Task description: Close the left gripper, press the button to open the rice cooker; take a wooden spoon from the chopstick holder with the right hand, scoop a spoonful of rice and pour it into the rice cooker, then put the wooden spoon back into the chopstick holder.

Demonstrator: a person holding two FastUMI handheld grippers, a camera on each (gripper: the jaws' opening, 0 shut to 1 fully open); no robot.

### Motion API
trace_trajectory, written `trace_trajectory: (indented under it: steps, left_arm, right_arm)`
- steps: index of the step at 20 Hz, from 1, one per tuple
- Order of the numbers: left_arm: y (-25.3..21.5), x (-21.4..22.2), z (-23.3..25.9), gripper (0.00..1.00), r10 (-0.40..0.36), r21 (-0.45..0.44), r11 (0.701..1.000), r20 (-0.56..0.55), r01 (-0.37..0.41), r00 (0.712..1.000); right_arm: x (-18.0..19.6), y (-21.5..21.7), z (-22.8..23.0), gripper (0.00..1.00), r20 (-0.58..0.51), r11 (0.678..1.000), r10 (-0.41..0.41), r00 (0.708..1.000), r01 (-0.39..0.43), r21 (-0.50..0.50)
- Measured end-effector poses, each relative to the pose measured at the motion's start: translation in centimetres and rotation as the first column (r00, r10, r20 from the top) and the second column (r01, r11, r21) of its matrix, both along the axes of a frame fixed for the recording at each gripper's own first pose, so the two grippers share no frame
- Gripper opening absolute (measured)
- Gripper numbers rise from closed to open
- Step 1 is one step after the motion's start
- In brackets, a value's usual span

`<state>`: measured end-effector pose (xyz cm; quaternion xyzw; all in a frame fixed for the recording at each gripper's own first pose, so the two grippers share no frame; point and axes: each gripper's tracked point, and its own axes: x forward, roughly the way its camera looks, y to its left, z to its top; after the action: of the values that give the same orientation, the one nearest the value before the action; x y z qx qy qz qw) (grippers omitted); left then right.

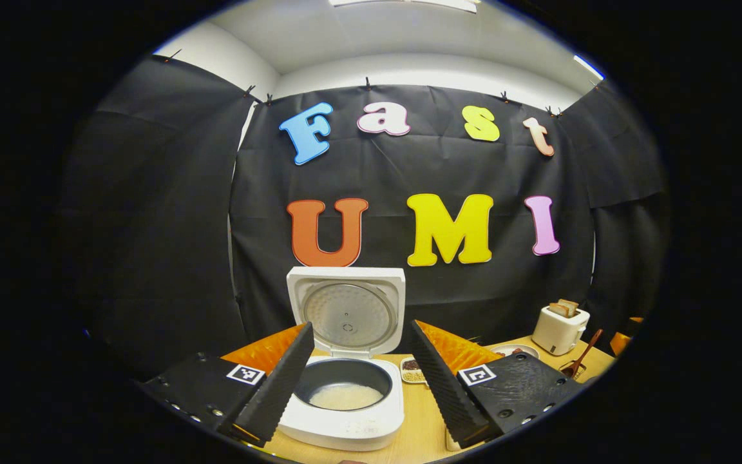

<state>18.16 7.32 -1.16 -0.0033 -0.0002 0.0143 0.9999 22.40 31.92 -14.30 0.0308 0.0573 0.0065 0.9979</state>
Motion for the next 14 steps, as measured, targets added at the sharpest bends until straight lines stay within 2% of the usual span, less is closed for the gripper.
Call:
trace_trajectory:
  steps: [2, 5, 8, 9, 11, 12, 13, 14]
  left_arm:
    - [-0.1, 1.9, 1.8, 0.94, -0.029, -0.005, 1.0, 0.025, 0.03, 0.999]
    - [0.4, 4.6, 4.5, 0.94, -0.064, -0.028, 0.997, 0.087, 0.067, 0.994]
    - [2.5, 7.7, 6.0, 0.94, -0.027, -0.05, 0.998, 0.117, 0.033, 0.993]
    - [2.9, 8.8, 6.6, 0.95, -0.027, -0.073, 0.997, 0.127, 0.037, 0.991]
    - [3.8, 10.7, 7.7, 0.94, -0.02, -0.122, 0.992, 0.155, 0.039, 0.988]
    - [4.2, 11.8, 8.1, 0.94, -0.014, -0.128, 0.991, 0.166, 0.035, 0.986]
    - [4.9, 12.9, 8.3, 1.0, 0.002, -0.124, 0.992, 0.175, 0.02, 0.985]
    - [5.9, 14.0, 8.3, 0.94, 0.025, -0.116, 0.993, 0.176, -0.004, 0.984]
  right_arm:
    - [-0.3, 1.0, -0.4, 1.0, -0.013, 0.999, 0.038, 0.999, -0.038, 0.023]
    - [-0.1, 0.8, -0.3, 1.0, -0.011, 0.999, 0.046, 0.999, -0.046, 0.024]
    - [-0.2, 1.2, -0.4, 1.0, -0.013, 0.998, 0.055, 0.998, -0.055, 0.036]
    - [-0.1, 1.3, -0.4, 0.96, -0.012, 0.997, 0.065, 0.998, -0.065, 0.036]
    - [0.0, 1.4, -0.3, 0.96, -0.005, 0.996, 0.083, 0.997, -0.083, 0.027]
    - [0.1, 1.4, -0.2, 1.0, 0.001, 0.996, 0.086, 0.996, -0.086, 0.02]
    - [0.2, 1.3, 0.0, 1.0, 0.011, 0.996, 0.09, 0.996, -0.09, 0.011]
    - [0.3, 1.4, 0.1, 1.0, 0.02, 0.995, 0.096, 0.995, -0.096, 0.007]
